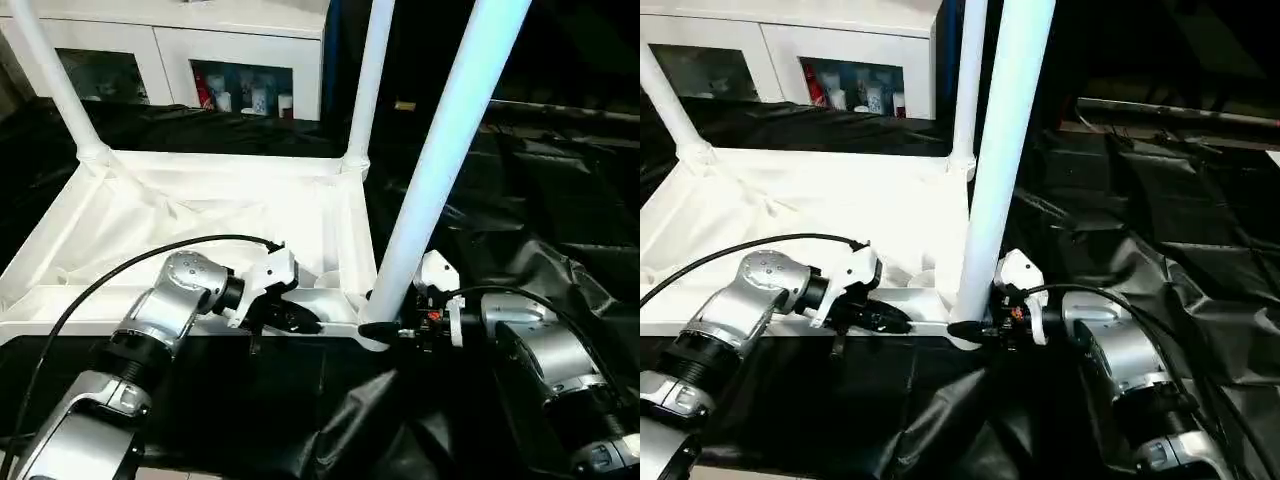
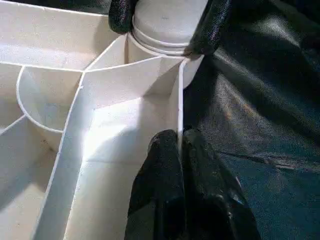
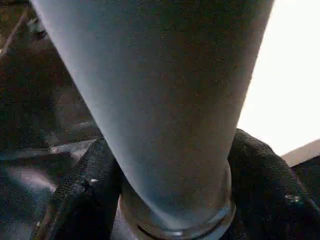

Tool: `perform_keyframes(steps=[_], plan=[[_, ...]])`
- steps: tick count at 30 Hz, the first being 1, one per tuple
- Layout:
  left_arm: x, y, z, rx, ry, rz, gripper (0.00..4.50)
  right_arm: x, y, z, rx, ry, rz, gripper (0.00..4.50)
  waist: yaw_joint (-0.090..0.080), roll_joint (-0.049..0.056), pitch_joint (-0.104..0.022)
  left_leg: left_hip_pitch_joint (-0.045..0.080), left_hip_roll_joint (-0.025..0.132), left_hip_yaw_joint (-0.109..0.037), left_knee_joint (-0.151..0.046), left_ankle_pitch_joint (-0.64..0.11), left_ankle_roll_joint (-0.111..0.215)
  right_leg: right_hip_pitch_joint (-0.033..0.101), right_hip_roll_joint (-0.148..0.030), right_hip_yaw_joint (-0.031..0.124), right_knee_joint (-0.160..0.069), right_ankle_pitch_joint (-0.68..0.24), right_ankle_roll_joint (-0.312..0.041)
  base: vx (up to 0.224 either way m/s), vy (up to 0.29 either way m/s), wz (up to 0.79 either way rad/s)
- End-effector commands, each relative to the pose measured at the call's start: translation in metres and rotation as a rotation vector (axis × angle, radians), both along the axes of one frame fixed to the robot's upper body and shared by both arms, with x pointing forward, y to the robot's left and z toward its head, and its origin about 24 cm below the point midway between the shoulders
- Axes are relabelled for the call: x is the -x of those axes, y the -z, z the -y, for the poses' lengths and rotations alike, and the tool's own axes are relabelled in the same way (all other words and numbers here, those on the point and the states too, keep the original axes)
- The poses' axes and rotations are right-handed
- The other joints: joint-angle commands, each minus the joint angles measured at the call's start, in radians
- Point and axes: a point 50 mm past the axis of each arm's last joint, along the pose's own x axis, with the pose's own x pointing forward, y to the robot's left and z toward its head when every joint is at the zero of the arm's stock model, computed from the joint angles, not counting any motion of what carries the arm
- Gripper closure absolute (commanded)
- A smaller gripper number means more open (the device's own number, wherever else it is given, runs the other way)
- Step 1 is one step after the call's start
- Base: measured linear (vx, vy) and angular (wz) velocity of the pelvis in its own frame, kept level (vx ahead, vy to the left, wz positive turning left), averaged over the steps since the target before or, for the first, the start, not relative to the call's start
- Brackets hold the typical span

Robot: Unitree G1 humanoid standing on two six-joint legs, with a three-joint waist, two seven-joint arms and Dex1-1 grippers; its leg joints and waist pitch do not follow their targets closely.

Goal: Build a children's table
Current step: Rotate leg to tighten

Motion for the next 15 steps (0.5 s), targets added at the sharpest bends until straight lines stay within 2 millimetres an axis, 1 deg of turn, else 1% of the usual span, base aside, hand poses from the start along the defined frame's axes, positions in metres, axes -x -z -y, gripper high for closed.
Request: perform_keyframes(steps=[1, 2, 3, 4, 5, 6, 7, 8, 9, 10, 11, 12, 13, 14, 15], plan=[[0.002, 0.016, 0.014, -0.012, -0.05, -0.023, 4.5, -0.006, 0.009, -0.001, 0.032, 0.131, 0.019, 1.84, -0.002, -0.004, -0.057, 0.012, 0.056, -0.018, -0.066, -0.233, 0.04, 0.048, -0.061, 0.053, -0.068, -0.167, -0.231, 0.0, 0.0, 0.0], [0.001, 0.016, 0.015, -0.011, -0.067, -0.019, 4.5, -0.007, 0.011, -0.001, 0.038, 0.157, 0.022, 1.84, -0.007, -0.003, -0.053, 0.016, 0.056, -0.02, -0.071, -0.275, 0.02, 0.043, -0.064, 0.054, -0.077, -0.244, -0.216, 0.0, 0.0, 0.0], [-0.002, 0.018, 0.02, -0.015, -0.121, -0.005, 4.5, -0.011, 0.016, -0.002, 0.051, 0.232, 0.027, 1.84, -0.007, -0.004, -0.052, 0.019, 0.055, -0.02, -0.071, -0.301, 0.01, 0.041, -0.066, 0.054, -0.082, -0.29, -0.206, 0.0, 0.0, 0.0], [-0.005, 0.02, 0.025, -0.017, -0.161, 0.003, 4.5, -0.013, 0.02, -0.004, 0.049, 0.301, 0.019, 1.85, -0.009, -0.006, -0.047, 0.027, 0.056, -0.022, -0.076, -0.344, -0.006, 0.034, -0.07, 0.055, -0.094, -0.387, -0.183, 0.0, 0.0, 0.0], [-0.005, 0.02, 0.025, -0.018, -0.165, 0.004, 4.5, -0.014, 0.021, -0.004, 0.049, 0.308, 0.018, 1.85, -0.013, -0.006, -0.041, 0.031, 0.054, -0.028, -0.079, -0.396, -0.022, 0.034, -0.071, 0.051, -0.105, -0.493, -0.151, -0.052, 0.004, 0.0], [-0.008, 0.022, 0.031, -0.02, -0.204, 0.013, 4.5, -0.016, 0.025, -0.007, 0.045, 0.379, 0.005, 1.85, -0.015, -0.006, -0.039, 0.031, 0.054, -0.032, -0.081, -0.416, -0.028, 0.035, -0.072, 0.049, -0.109, -0.535, -0.133, -0.054, 0.014, -0.06], [-0.009, 0.023, 0.036, -0.02, -0.228, 0.02, 4.5, -0.018, 0.027, -0.01, 0.044, 0.425, -0.001, 1.85, -0.017, -0.009, -0.038, 0.035, 0.054, -0.037, -0.084, -0.443, -0.036, 0.035, -0.075, 0.046, -0.119, -0.601, -0.1, -0.054, 0.014, -0.06], [-0.01, 0.024, 0.043, -0.017, -0.257, 0.027, 4.5, -0.02, 0.03, -0.014, 0.047, 0.48, -0.008, 1.85, -0.021, -0.015, -0.039, 0.036, 0.054, -0.037, -0.085, -0.452, -0.037, 0.032, -0.076, 0.046, -0.123, -0.623, -0.09, 0.0, 0.0, 0.0], [-0.011, 0.026, 0.064, -0.002, -0.306, 0.028, 4.5, -0.026, 0.035, -0.024, 0.052, 0.634, -0.031, 1.85, -0.027, -0.015, -0.038, 0.041, 0.055, -0.042, -0.088, -0.461, -0.052, 0.026, -0.076, 0.043, -0.129, -0.646, -0.072, -0.058, 0.02, -0.04], [-0.011, 0.026, 0.064, -0.002, -0.306, 0.028, 4.5, -0.026, 0.035, -0.024, 0.052, 0.634, -0.031, 1.85, -0.028, -0.013, -0.039, 0.046, 0.053, -0.043, -0.086, -0.476, -0.054, 0.023, -0.076, 0.04, -0.131, -0.653, -0.07, -0.058, 0.02, -0.04], [-0.011, 0.026, 0.077, 0.001, -0.326, 0.038, 4.5, -0.029, 0.038, -0.031, 0.047, 0.703, -0.053, 1.85, -0.033, -0.023, -0.036, 0.045, 0.053, -0.044, -0.087, -0.49, -0.053, 0.023, -0.076, 0.036, -0.136, -0.667, -0.062, -0.073, 0.026, -0.01], [-0.011, 0.025, 0.084, 0.0, -0.334, 0.044, 4.5, -0.031, 0.038, -0.036, 0.045, 0.737, -0.061, 1.85, -0.034, -0.013, -0.036, 0.056, 0.05, -0.045, -0.083, -0.519, -0.054, 0.019, -0.076, 0.03, -0.146, -0.679, -0.054, -0.067, 0.034, 0.0], [-0.01, 0.025, 0.092, 0.001, -0.327, 0.052, 4.5, -0.034, 0.037, -0.046, 0.037, 0.753, -0.058, 1.85, -0.041, -0.014, -0.033, 0.056, 0.049, -0.048, -0.086, -0.543, -0.051, 0.02, -0.073, 0.024, -0.152, -0.678, -0.044, -0.067, 0.034, 0.0], [-0.008, 0.024, 0.099, 0.003, -0.309, 0.058, 4.5, -0.036, 0.035, -0.056, 0.024, 0.745, -0.051, 1.85, -0.046, -0.01, -0.03, 0.057, 0.048, -0.052, -0.089, -0.577, -0.052, 0.02, -0.072, 0.018, -0.158, -0.688, -0.031, 0.0, 0.0, 0.0], [-0.007, 0.024, 0.101, 0.003, -0.295, 0.058, 4.5, -0.036, 0.033, -0.063, 0.018, 0.724, -0.042, 1.85, -0.049, -0.008, -0.03, 0.058, 0.048, -0.055, -0.09, -0.593, -0.053, 0.022, -0.071, 0.012, -0.161, -0.689, -0.026, 0.0, 0.0, 0.0]])
